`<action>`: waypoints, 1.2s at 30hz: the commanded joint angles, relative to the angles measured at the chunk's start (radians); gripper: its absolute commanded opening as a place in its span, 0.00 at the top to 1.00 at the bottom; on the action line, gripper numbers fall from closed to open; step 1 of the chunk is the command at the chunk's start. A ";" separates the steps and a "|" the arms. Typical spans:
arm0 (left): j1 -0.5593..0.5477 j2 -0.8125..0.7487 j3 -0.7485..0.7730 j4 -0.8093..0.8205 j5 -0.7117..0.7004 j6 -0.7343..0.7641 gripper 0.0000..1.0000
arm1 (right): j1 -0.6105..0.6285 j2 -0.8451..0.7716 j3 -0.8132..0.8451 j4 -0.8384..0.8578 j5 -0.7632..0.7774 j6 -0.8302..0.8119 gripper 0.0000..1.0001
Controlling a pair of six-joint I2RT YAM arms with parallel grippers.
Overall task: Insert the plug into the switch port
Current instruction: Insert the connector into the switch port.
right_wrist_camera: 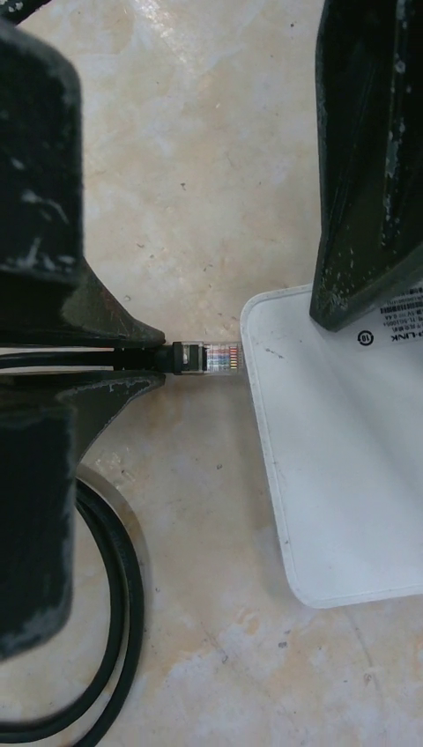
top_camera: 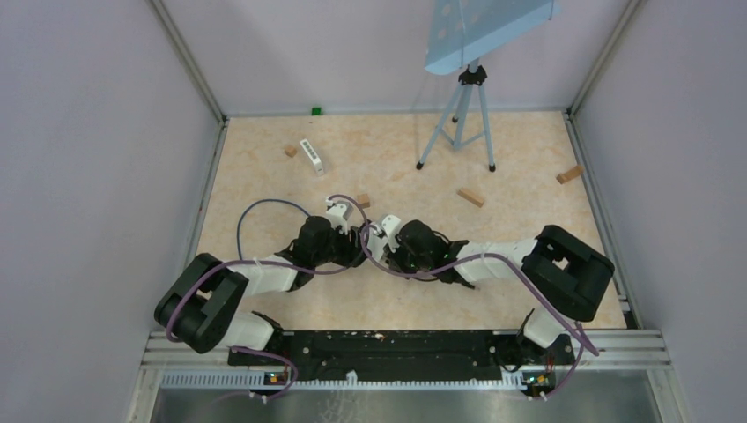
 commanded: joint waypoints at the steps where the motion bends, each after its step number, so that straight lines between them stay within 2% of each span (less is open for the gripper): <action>1: -0.010 0.001 0.022 0.013 0.070 0.010 0.44 | -0.028 0.024 0.074 -0.023 -0.001 -0.024 1.00; 6: -0.009 0.002 0.023 0.012 0.071 0.016 0.43 | -0.030 0.030 0.102 -0.047 -0.038 -0.043 1.00; 13: -0.010 0.001 0.025 0.013 0.068 0.021 0.43 | -0.029 0.017 0.113 -0.050 -0.130 -0.157 1.00; 22: -0.009 -0.020 0.017 0.009 0.047 0.022 0.45 | -0.029 -0.043 0.057 0.002 -0.118 -0.199 1.00; 26: -0.008 -0.066 0.004 0.003 -0.021 0.013 0.39 | -0.029 -0.045 0.051 -0.003 -0.102 -0.192 1.00; 28: -0.008 -0.094 -0.002 0.000 -0.068 -0.001 0.31 | -0.029 -0.040 0.054 -0.012 -0.097 -0.192 1.00; 33: -0.007 -0.117 0.036 -0.030 -0.143 -0.027 0.19 | -0.029 -0.025 0.066 -0.046 -0.087 -0.196 1.00; 36: -0.004 -0.105 0.070 -0.061 -0.212 -0.029 0.17 | -0.030 -0.019 0.068 -0.065 -0.077 -0.187 1.00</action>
